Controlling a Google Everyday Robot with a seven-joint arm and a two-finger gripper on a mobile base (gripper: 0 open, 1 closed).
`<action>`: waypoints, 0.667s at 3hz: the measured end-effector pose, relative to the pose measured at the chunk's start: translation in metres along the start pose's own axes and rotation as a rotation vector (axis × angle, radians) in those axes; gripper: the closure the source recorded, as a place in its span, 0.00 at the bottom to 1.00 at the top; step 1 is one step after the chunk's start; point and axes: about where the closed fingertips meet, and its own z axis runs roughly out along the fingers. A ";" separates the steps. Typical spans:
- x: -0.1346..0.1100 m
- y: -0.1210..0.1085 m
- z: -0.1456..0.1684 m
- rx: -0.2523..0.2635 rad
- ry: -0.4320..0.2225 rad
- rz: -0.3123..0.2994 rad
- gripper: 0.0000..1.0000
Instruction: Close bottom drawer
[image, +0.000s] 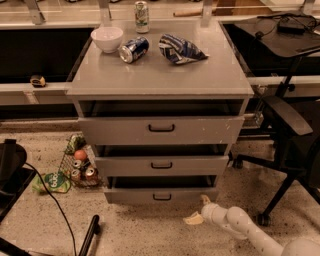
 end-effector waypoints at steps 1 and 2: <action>-0.003 -0.003 0.002 0.003 -0.011 -0.007 0.00; -0.007 -0.002 0.003 -0.005 -0.019 -0.022 0.00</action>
Offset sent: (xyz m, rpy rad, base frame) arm 0.0076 0.0027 0.0101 0.0002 -0.0408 0.0299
